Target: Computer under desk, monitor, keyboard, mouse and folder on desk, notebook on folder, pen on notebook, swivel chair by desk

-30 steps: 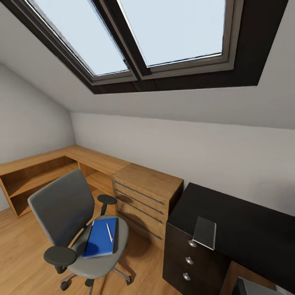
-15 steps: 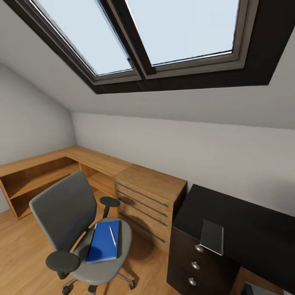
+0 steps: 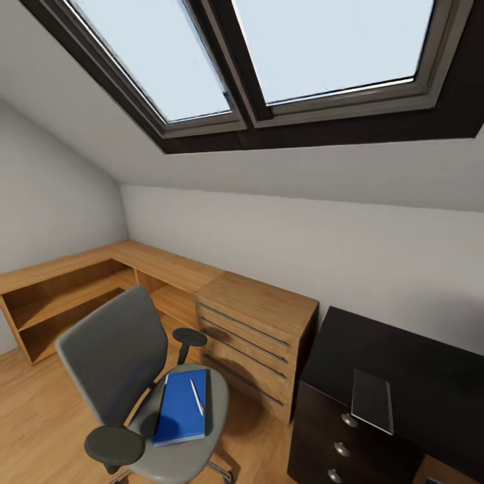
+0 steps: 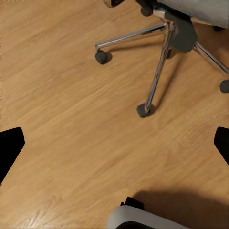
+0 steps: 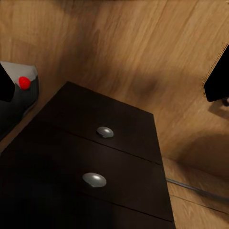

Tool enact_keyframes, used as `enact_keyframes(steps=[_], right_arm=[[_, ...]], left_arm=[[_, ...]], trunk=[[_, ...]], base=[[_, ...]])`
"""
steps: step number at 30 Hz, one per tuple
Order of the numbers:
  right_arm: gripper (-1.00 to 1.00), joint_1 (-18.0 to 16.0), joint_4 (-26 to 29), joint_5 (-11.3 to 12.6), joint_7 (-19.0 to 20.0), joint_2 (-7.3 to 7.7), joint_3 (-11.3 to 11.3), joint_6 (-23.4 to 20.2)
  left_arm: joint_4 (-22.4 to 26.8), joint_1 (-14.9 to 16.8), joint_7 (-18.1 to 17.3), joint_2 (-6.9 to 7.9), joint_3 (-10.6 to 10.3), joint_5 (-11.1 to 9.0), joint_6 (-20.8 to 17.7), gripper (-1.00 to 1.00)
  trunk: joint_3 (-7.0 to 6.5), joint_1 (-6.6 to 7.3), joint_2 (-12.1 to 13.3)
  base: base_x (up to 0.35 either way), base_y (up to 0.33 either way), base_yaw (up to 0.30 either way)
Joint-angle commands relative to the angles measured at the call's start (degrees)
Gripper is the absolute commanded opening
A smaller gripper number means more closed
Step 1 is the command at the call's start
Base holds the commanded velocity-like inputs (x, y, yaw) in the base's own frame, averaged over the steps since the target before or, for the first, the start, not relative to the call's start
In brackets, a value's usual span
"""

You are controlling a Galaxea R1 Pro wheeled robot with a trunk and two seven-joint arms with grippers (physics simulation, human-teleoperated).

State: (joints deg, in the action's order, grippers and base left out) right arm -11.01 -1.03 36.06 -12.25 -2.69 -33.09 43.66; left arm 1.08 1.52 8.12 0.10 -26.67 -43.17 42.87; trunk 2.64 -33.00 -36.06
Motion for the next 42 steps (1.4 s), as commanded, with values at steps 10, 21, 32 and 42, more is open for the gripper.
enact_keyframes(steps=[10, 21, 32, 42], right_arm=[[1.00, -0.07, -0.07, 0.10, -0.69, -0.01, -0.38, 0.12], [1.00, -0.07, 3.67, -0.45, -0.32, 0.19, -0.39, 0.19], [1.00, -0.07, 4.49, -0.61, -0.32, 0.49, -0.33, 0.20], [1.00, -0.07, 4.33, -0.65, -0.27, 0.56, -0.55, 0.22]], left_arm=[[0.06, 0.00, 0.66, 0.00, -0.47, 0.05, 0.00, 1.00], [0.06, 0.00, 0.67, 0.13, -0.36, 0.02, -2.54, 1.00], [0.06, 0.02, 0.69, 0.19, -0.31, 0.02, -2.98, 1.00], [0.06, 0.03, 0.75, 0.29, -0.23, -0.05, -3.39, 1.00]], trunk=[[0.11, -0.03, -0.09], [0.11, -0.03, -0.09], [0.11, -0.03, -0.09], [0.15, -0.03, -0.09]], base=[[0.058, 0.107, 0.000], [0.003, 0.005, 0.000], [0.000, 0.000, 0.153], [0.000, 0.000, 0.268]])
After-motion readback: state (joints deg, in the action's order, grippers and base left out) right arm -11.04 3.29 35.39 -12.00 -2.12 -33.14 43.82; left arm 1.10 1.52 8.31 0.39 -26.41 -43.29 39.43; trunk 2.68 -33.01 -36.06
